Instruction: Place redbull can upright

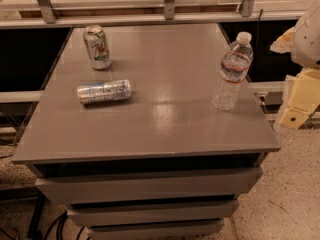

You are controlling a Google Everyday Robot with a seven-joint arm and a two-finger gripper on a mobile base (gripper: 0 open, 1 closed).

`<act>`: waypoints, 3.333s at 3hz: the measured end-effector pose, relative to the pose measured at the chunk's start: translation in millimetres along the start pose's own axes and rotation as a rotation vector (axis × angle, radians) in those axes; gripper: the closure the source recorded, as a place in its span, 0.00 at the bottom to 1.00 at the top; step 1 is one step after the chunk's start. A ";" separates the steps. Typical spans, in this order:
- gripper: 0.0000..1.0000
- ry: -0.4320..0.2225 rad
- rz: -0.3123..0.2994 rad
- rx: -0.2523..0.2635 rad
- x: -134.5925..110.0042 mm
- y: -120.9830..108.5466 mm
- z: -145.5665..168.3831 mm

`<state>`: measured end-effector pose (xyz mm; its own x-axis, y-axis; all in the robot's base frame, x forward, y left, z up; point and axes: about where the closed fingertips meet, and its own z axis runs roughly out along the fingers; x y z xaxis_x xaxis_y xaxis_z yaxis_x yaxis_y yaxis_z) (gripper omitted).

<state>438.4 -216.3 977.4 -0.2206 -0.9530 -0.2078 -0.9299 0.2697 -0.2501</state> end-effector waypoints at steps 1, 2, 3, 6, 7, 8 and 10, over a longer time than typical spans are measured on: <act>0.00 -0.013 -0.023 0.023 -7.8 -4.9 -5.9; 0.00 -0.015 -0.020 0.032 -7.9 -5.4 -7.5; 0.00 -0.036 -0.034 0.055 -16.3 -16.9 -10.9; 0.00 -0.122 -0.172 0.116 -80.8 -51.1 -17.2; 0.00 -0.162 -0.247 0.104 -111.1 -44.8 -17.2; 0.00 -0.181 -0.329 0.082 -141.2 -32.5 -10.5; 0.00 -0.195 -0.432 0.021 -184.7 -13.5 10.6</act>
Offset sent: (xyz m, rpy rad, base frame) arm 0.0088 0.0098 0.0115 0.0004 -0.0358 0.0440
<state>494.8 -42.5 1009.1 0.2462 -0.9354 -0.2537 -0.9177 -0.1408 -0.3716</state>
